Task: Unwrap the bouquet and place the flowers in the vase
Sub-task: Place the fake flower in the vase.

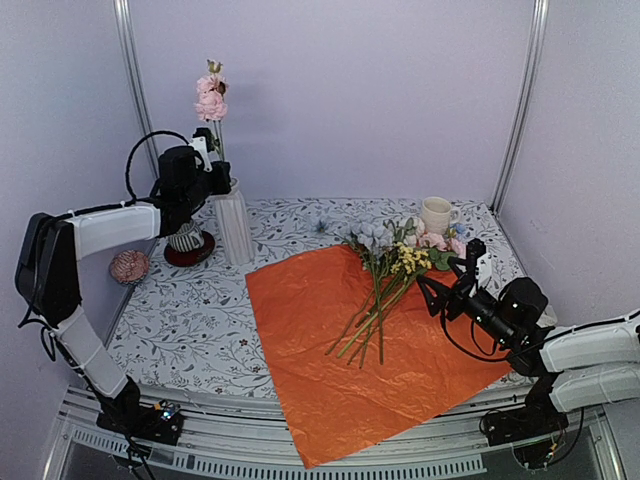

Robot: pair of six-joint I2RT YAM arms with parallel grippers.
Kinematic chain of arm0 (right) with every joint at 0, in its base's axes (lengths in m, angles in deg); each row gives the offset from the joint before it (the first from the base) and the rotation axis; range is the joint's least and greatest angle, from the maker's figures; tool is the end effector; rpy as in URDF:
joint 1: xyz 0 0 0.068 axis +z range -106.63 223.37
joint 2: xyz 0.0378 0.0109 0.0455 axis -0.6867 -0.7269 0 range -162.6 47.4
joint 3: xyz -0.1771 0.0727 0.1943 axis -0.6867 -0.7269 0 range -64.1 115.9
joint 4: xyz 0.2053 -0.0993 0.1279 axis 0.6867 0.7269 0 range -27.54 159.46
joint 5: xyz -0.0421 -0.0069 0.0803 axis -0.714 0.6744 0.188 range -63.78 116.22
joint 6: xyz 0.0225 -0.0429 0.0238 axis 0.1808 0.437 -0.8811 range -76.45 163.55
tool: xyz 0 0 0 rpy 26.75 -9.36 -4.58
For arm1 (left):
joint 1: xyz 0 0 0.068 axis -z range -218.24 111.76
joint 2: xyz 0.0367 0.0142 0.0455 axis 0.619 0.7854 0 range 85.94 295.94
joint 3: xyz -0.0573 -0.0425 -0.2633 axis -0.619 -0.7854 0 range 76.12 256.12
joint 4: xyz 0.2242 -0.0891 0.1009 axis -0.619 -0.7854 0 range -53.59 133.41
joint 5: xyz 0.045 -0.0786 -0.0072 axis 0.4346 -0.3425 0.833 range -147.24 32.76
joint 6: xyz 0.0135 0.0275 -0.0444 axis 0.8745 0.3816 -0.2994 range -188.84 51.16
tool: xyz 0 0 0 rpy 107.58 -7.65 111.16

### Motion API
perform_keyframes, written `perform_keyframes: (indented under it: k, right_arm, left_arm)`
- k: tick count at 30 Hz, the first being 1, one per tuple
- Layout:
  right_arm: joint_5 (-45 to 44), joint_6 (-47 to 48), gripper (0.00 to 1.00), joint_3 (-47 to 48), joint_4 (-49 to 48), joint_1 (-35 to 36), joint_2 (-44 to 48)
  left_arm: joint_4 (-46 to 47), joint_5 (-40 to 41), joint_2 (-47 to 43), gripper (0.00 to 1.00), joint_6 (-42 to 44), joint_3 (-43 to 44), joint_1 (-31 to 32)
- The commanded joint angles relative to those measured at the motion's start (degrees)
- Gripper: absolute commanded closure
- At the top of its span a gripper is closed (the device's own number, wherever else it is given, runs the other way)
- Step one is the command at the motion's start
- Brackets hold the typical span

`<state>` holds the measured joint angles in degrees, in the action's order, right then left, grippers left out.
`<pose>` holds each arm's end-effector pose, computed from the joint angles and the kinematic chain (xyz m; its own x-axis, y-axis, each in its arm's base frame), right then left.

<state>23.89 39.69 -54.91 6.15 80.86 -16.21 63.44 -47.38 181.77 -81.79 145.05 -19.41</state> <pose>0.1624 0.1228 0.1892 -0.0127 0.0751 -0.9971 -0.5763 0.8144 0.0686 0.3813 -0.1236 0.3056 -0.1457 -0.1838 -0.9721 0.1275 0.9709 -0.2027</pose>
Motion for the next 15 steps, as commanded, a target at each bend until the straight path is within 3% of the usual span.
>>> perform_keyframes:
  k: [1, 15]
  right_arm:
    - [1.0, -0.6, 0.01, 1.7, -0.6, 0.1, -0.4]
    - [1.4, -0.6, 0.01, 2.1, -0.3, 0.1, -0.7]
  left_arm:
    - [-1.8, -0.7, 0.2, 0.78, -0.4, 0.1, -0.3]
    - [-4.6, -1.9, -1.6, 0.54, -1.8, 0.1, -0.3]
